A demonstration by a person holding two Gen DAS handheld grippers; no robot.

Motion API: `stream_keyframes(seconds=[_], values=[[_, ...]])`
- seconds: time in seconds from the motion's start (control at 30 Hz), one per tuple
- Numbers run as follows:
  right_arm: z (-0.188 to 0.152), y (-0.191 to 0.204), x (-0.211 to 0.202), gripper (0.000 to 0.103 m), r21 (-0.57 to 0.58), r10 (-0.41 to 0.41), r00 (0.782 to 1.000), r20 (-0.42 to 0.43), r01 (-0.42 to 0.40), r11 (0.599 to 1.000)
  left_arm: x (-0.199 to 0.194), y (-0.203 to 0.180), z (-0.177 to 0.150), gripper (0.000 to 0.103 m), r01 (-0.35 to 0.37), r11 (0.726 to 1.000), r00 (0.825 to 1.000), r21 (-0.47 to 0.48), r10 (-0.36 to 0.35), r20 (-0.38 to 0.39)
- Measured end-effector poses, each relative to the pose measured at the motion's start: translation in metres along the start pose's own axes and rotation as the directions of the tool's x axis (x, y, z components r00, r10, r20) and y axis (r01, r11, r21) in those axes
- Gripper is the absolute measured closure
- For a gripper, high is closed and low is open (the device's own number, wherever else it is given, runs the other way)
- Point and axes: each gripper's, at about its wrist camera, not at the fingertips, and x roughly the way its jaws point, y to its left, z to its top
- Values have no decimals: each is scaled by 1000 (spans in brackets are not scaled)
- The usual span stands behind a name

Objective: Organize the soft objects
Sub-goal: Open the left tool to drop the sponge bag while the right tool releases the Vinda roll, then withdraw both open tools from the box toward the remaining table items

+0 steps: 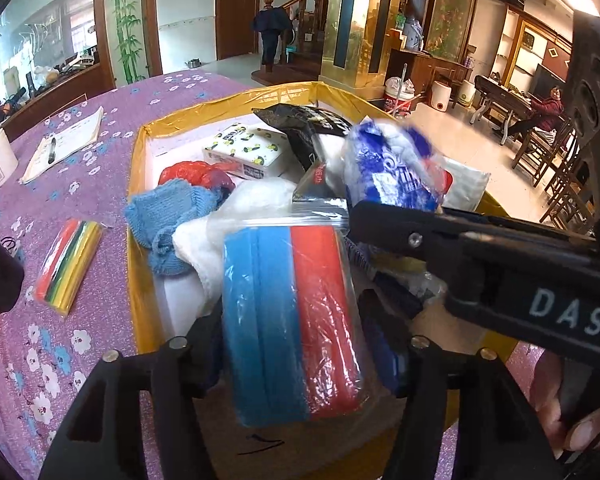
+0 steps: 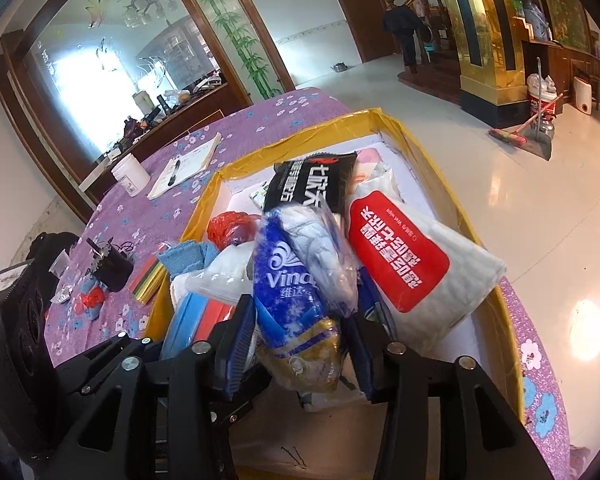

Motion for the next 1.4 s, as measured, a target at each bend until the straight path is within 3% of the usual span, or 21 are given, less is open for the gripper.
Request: stream_keyframes(seconds=[0.1, 0.2, 0.93, 1.17, 1.4], values=[[1, 1, -8, 44, -1, -4, 1000, 14, 4, 1000, -5, -1, 0, 31, -2, 1000, 1000, -1, 2, 12], [1, 4, -16, 40, -3, -4, 1000, 26, 4, 1000, -12, 0, 0, 29, -5, 1000, 1000, -7, 5, 24], [1, 31, -55, 38, -32, 18, 995, 96, -15, 999, -66, 22, -15, 25, -13, 999, 994, -50, 18, 106], [1, 56, -50, 38, -74, 31, 997, 77, -25, 997, -84, 50, -22, 25, -9, 994, 991, -106, 24, 132], [-4, 88, -40, 38, -138, 55, 997, 46, -48, 989, -107, 99, -35, 25, -46, 981, 986, -190, 75, 149]])
